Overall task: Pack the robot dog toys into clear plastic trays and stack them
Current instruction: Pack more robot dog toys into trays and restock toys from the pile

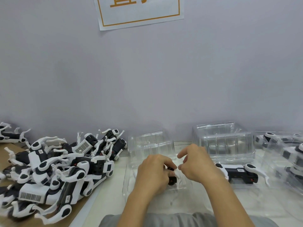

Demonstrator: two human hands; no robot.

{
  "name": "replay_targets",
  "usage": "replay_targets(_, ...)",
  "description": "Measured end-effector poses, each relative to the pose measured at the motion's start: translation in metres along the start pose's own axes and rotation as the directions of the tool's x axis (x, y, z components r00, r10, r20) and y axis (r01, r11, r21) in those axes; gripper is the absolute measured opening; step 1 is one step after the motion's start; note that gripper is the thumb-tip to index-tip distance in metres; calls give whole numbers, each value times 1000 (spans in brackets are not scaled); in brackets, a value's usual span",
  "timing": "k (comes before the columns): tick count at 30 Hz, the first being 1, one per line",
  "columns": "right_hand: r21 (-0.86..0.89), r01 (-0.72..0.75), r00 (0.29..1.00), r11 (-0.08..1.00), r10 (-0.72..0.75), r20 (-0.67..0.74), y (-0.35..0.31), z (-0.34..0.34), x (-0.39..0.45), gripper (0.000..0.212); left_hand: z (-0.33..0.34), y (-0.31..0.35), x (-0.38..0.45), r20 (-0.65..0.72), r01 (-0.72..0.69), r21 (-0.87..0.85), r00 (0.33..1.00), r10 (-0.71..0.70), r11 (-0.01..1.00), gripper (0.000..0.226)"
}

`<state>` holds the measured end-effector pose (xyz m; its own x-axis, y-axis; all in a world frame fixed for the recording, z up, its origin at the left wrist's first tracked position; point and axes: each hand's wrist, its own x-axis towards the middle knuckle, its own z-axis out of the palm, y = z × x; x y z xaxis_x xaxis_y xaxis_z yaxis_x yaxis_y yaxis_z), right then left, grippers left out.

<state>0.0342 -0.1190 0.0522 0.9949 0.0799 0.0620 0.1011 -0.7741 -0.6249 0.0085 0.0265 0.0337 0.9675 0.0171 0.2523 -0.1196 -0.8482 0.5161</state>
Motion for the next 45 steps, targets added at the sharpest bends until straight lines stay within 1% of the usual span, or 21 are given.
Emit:
replay_targets(3,8,-1,1000,1000,1,11,-2,0,-2,37,-4,-3,1,33,1,-63,999,1,998,18)
replay_targets(5,15,0,1000,1000,0,25,-3,0,-3,40,-9,-6,2,17,10,-227,1000,-6,974,20)
replay_targets(6,15,5,999,1000,-5,35,-4,0,-3,42,-13,-8,3,-31,11,-332,999,-23,943,20)
replay_targets(7,15,12,999,1000,-13,47,-4,0,-3,44,-17,-11,3,-111,2,-411,992,-52,911,19)
replay_targets(8,18,20,998,1000,-21,60,-4,0,-3,47,-22,-15,4,-208,-13,-451,974,-91,892,18)
replay_targets(10,25,36,996,999,-38,76,-3,1,-3,51,-33,-28,5,-375,7,-443,907,-192,896,19)
replay_targets(11,26,45,996,999,-47,79,-3,2,-3,52,-37,-35,4,-420,56,-423,872,-250,904,19)
replay_targets(12,24,50,996,998,-52,79,-3,3,-3,52,-41,-43,3,-428,134,-397,848,-312,908,19)
replay_targets(13,15,49,995,999,-50,81,-4,5,-3,51,-43,-51,2,-400,235,-354,837,-374,905,16)
replay_targets(15,-24,39,996,999,-37,82,-5,8,-3,43,-42,-62,1,-276,418,-235,837,-473,877,13)
replay_targets(17,-57,23,997,998,-19,72,-6,10,-2,36,-37,-65,1,-160,496,-151,841,-517,855,23)
replay_targets(19,-77,15,998,997,-10,59,-7,11,-3,34,-32,-64,2,-126,512,-106,843,-522,852,34)
replay_targets(21,-90,11,999,996,-6,50,-7,11,-3,34,-27,-65,5,-126,503,-95,850,-512,859,38)
replay_targets(27,-82,4,999,997,0,47,-8,13,-2,32,-23,-67,6,-115,458,-98,876,-467,883,37)
replay_targets(31,-67,10,999,998,-7,38,-9,13,-3,33,-23,-65,7,-24,462,-119,884,-468,879,35)
replay_targets(34,-52,9,999,999,-8,36,-8,11,-4,35,-24,-63,5,86,455,-147,890,-447,878,51)
replay_targets(36,-30,17,1000,999,-16,21,-8,9,-3,34,-25,-61,3,114,448,-212,894,-433,868,54)
replay_targets(37,-15,18,1000,1000,-18,10,-7,7,-3,34,-26,-60,2,114,441,-259,897,-427,859,52)
replay_targets(39,17,19,1000,1000,-19,-15,-6,4,-2,34,-27,-59,2,72,399,-321,915,-398,859,48)
replay_targets(42,87,39,998,995,-35,-45,-5,-1,0,32,-29,-56,2,-17,295,-341,948,-319,893,44)
replay_targets(45,131,44,997,990,-36,-67,-5,-4,0,24,-31,-52,2,-60,211,-341,968,-245,916,37)
